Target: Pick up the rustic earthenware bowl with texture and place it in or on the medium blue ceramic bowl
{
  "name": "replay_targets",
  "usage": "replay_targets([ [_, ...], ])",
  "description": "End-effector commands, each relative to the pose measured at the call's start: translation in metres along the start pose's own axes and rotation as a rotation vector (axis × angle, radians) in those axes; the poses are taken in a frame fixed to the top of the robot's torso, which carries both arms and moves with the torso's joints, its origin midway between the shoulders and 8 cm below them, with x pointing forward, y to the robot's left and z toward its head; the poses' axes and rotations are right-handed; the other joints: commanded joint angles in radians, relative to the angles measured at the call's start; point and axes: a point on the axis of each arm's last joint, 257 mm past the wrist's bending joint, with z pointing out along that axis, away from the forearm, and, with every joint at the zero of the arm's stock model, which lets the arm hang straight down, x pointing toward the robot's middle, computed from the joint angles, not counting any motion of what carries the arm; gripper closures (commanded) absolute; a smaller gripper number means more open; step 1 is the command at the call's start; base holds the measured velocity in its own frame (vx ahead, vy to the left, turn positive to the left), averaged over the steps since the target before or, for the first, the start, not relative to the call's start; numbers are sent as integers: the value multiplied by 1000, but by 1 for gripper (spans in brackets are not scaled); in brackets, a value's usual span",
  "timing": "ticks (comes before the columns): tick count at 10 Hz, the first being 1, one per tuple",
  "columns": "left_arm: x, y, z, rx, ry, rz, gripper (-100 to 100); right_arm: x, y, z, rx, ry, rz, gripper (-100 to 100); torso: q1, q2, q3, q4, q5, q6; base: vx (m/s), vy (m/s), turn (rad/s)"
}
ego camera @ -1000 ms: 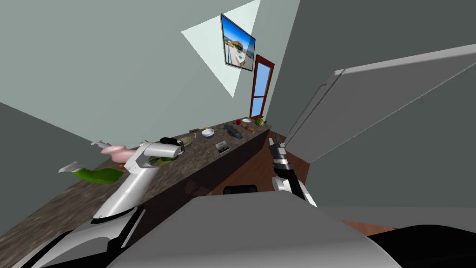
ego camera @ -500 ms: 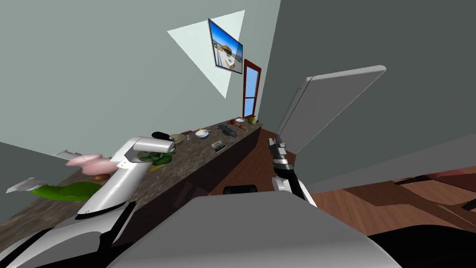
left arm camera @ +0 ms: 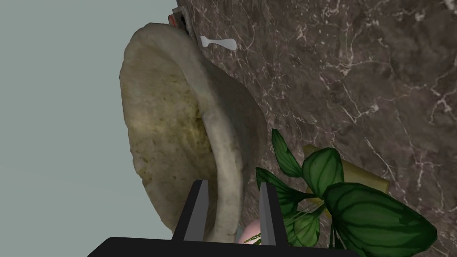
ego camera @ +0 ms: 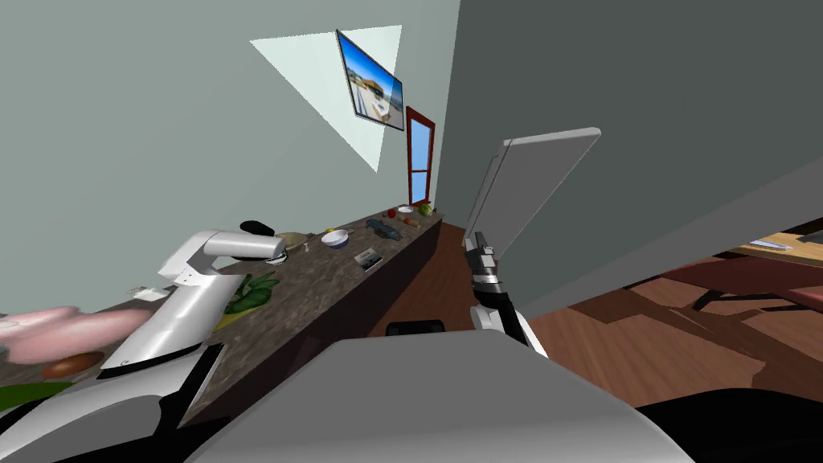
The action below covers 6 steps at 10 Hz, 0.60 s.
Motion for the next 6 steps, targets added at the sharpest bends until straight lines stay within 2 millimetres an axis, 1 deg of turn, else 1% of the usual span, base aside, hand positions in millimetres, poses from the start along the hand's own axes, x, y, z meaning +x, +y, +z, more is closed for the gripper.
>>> replay_targets([
  [1, -21, 4, 5, -39, -29, -57, 100, 0, 0, 0, 0, 0, 0, 0, 0, 0, 0, 0, 0, 0, 112, 14, -308],
  [2, -33, 7, 9, -66, -45, -93, 100, 0, 0, 0, 0, 0, 0, 0, -1, -1, -1, 0, 0, 1, 123, 22, -324],
  [4, -56, 14, 14, -116, -73, -165, 100, 0, 0, 0, 0, 0, 0, 0, 0, -2, 0, 1, 0, 0, 134, 60, -289],
  [6, -79, 25, 20, -177, -103, -242, 100, 0, 0, 0, 0, 0, 0, 0, 0, -2, 0, 1, 0, 0, 131, 61, -283],
])
